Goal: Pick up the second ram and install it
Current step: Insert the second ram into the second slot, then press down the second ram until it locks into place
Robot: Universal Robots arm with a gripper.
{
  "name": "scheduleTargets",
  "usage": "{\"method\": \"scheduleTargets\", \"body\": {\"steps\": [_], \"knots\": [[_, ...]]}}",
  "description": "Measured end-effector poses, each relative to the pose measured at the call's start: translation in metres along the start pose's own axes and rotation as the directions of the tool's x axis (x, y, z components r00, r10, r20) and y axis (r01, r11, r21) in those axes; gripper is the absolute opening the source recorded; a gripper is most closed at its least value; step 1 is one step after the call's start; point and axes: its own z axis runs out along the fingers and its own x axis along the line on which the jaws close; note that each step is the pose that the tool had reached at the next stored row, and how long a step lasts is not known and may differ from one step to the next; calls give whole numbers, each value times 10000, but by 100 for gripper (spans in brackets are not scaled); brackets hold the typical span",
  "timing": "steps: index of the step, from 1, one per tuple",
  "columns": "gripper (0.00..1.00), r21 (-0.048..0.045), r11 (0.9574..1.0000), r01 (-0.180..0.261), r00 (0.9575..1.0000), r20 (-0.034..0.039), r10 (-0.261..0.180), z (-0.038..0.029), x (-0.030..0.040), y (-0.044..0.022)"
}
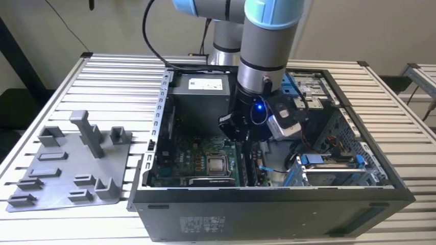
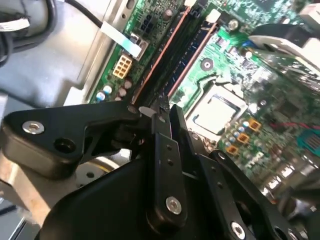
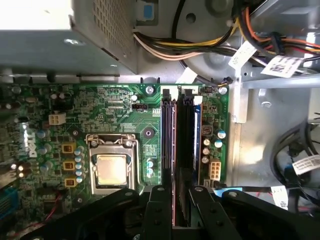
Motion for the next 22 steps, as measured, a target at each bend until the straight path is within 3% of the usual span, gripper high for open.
{"method": "scheduleTargets", "body": {"steps": [2, 5, 7, 9, 22], "knots": [[22, -6, 10000, 1, 10000, 1, -1, -59, -2, -3], [22, -12, 10000, 1, 10000, 0, -1, -58, -1, -3], [13, -12, 10000, 1, 10000, 1, -1, -58, -1, -3], [11, -11, 10000, 1, 10000, 0, -1, -59, -1, -3], [11, -14, 10000, 0, 10000, 0, 0, -59, -1, -3]]}}
